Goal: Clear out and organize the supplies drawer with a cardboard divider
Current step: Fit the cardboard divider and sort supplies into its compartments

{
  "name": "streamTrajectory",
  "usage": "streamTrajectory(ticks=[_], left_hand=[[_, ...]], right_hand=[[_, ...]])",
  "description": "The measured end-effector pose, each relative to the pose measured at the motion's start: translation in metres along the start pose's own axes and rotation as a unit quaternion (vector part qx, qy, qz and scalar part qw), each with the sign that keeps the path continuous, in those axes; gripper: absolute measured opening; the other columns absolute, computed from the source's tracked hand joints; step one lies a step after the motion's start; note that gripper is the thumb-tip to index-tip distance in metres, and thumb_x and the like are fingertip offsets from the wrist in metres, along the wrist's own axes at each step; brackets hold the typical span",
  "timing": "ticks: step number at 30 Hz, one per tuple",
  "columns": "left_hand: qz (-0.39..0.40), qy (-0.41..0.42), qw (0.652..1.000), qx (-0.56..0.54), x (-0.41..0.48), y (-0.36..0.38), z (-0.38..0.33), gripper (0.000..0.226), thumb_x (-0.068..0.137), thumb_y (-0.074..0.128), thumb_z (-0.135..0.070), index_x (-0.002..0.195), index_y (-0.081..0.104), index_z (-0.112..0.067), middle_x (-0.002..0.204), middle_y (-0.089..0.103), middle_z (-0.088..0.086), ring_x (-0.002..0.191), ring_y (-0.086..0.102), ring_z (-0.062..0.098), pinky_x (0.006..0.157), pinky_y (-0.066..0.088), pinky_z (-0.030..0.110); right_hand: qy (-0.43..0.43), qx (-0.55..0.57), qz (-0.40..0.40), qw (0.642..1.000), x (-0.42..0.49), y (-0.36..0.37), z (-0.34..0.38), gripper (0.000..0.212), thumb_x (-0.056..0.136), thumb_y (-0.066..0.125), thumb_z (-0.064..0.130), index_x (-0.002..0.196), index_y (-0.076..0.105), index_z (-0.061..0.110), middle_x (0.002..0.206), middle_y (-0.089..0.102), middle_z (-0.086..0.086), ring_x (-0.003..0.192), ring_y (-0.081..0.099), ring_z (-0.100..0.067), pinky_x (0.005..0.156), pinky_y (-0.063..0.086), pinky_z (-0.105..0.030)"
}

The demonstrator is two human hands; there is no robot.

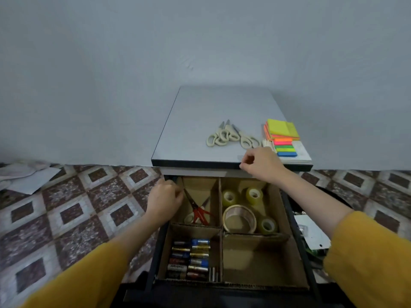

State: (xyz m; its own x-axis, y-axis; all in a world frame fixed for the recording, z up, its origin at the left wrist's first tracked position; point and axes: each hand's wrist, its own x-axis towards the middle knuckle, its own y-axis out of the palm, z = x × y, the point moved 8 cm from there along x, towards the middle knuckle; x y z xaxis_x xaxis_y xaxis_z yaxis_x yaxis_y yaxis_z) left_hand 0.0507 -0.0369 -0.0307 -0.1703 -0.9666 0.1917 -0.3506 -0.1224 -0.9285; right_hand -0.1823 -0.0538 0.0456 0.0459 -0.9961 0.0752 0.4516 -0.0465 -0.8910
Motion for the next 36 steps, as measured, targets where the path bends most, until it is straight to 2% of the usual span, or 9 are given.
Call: streamTrajectory(ticks=[5, 8, 12, 15, 20, 25, 29, 32, 36], left_hand=[[-0.072, 0.032, 0.989, -0.127, 0.029, -0.049, -0.053, 0.014, 0.087, 0.062, -0.022, 0.092, 0.074, -0.016, 0.089, 0.061, -0.008, 0.089, 0.052, 0.007, 0.077, 0.041, 0.022], [-0.085, 0.012, 0.986, -0.143, 0.053, -0.063, -0.067, 0.015, 0.089, 0.061, -0.024, 0.093, 0.072, -0.016, 0.098, 0.063, -0.003, 0.089, 0.053, 0.009, 0.076, 0.042, 0.023], [-0.075, -0.015, 0.987, -0.143, 0.077, -0.059, -0.067, 0.021, 0.089, 0.059, -0.031, 0.101, 0.069, -0.016, 0.109, 0.063, 0.001, 0.092, 0.055, 0.011, 0.075, 0.040, 0.021], [-0.061, -0.021, 0.986, -0.156, 0.088, -0.053, -0.067, 0.032, 0.087, 0.062, -0.034, 0.111, 0.064, -0.013, 0.116, 0.061, 0.004, 0.100, 0.056, 0.015, 0.079, 0.041, 0.021], [-0.030, -0.024, 0.990, -0.134, 0.104, -0.041, -0.071, 0.054, 0.084, 0.066, -0.038, 0.127, 0.052, -0.009, 0.127, 0.052, 0.008, 0.114, 0.051, 0.020, 0.092, 0.040, 0.026], [-0.002, 0.013, 0.998, -0.059, 0.125, -0.033, -0.089, 0.066, 0.083, 0.064, -0.044, 0.134, 0.045, -0.007, 0.134, 0.046, 0.011, 0.125, 0.040, 0.024, 0.100, 0.033, 0.029], [0.005, 0.069, 0.997, -0.039, 0.141, -0.028, -0.118, 0.056, 0.082, 0.063, -0.048, 0.124, 0.053, -0.012, 0.120, 0.052, 0.009, 0.118, 0.043, 0.027, 0.089, 0.035, 0.029], [0.035, 0.098, 0.994, -0.014, 0.147, -0.021, -0.136, 0.055, 0.087, 0.057, -0.047, 0.134, 0.049, -0.020, 0.127, 0.048, 0.010, 0.121, 0.038, 0.026, 0.097, 0.034, 0.032], [0.040, 0.106, 0.994, 0.009, 0.147, -0.015, -0.136, 0.035, 0.092, 0.050, -0.045, 0.115, 0.067, -0.026, 0.116, 0.058, 0.011, 0.109, 0.045, 0.027, 0.089, 0.038, 0.033]], right_hand=[[0.047, -0.075, -0.068, 0.994, 0.018, -0.021, -0.004, 0.022, 0.087, 0.057, 0.023, 0.071, 0.066, 0.010, 0.073, 0.062, -0.008, 0.076, 0.058, -0.025, 0.051, 0.031, -0.025], [0.049, -0.081, -0.090, 0.991, 0.033, -0.027, -0.002, 0.019, 0.084, 0.060, 0.025, 0.091, 0.066, 0.008, 0.097, 0.065, -0.012, 0.094, 0.058, -0.028, 0.064, 0.035, -0.026], [0.060, -0.100, -0.043, 0.992, 0.045, -0.023, 0.001, 0.051, 0.086, 0.062, 0.037, 0.124, 0.047, 0.008, 0.125, 0.048, -0.017, 0.114, 0.049, -0.032, 0.079, 0.040, -0.032], [0.078, -0.112, 0.001, 0.991, 0.049, -0.018, -0.002, 0.061, 0.086, 0.062, 0.042, 0.130, 0.041, 0.005, 0.133, 0.043, -0.021, 0.120, 0.044, -0.033, 0.089, 0.040, -0.034], [0.077, -0.135, 0.019, 0.988, 0.056, -0.010, -0.004, 0.060, 0.088, 0.057, 0.046, 0.129, 0.042, 0.004, 0.131, 0.046, -0.020, 0.123, 0.042, -0.032, 0.092, 0.038, -0.035], [0.079, -0.114, 0.009, 0.990, 0.063, -0.005, -0.011, 0.043, 0.093, 0.049, 0.041, 0.114, 0.055, 0.004, 0.121, 0.053, -0.020, 0.117, 0.044, -0.030, 0.088, 0.039, -0.033], [0.086, -0.087, -0.013, 0.992, 0.065, -0.008, -0.018, 0.038, 0.095, 0.046, 0.032, 0.114, 0.057, 0.002, 0.123, 0.052, -0.020, 0.121, 0.042, -0.030, 0.088, 0.040, -0.033], [0.091, -0.076, -0.022, 0.993, 0.064, -0.010, -0.021, 0.036, 0.095, 0.046, 0.029, 0.114, 0.057, 0.001, 0.124, 0.050, -0.021, 0.119, 0.044, -0.031, 0.088, 0.040, -0.033], [0.069, -0.081, -0.024, 0.994, 0.062, -0.012, -0.020, 0.035, 0.095, 0.044, 0.029, 0.108, 0.060, 0.000, 0.113, 0.059, -0.019, 0.119, 0.041, -0.030, 0.090, 0.037, -0.034]])
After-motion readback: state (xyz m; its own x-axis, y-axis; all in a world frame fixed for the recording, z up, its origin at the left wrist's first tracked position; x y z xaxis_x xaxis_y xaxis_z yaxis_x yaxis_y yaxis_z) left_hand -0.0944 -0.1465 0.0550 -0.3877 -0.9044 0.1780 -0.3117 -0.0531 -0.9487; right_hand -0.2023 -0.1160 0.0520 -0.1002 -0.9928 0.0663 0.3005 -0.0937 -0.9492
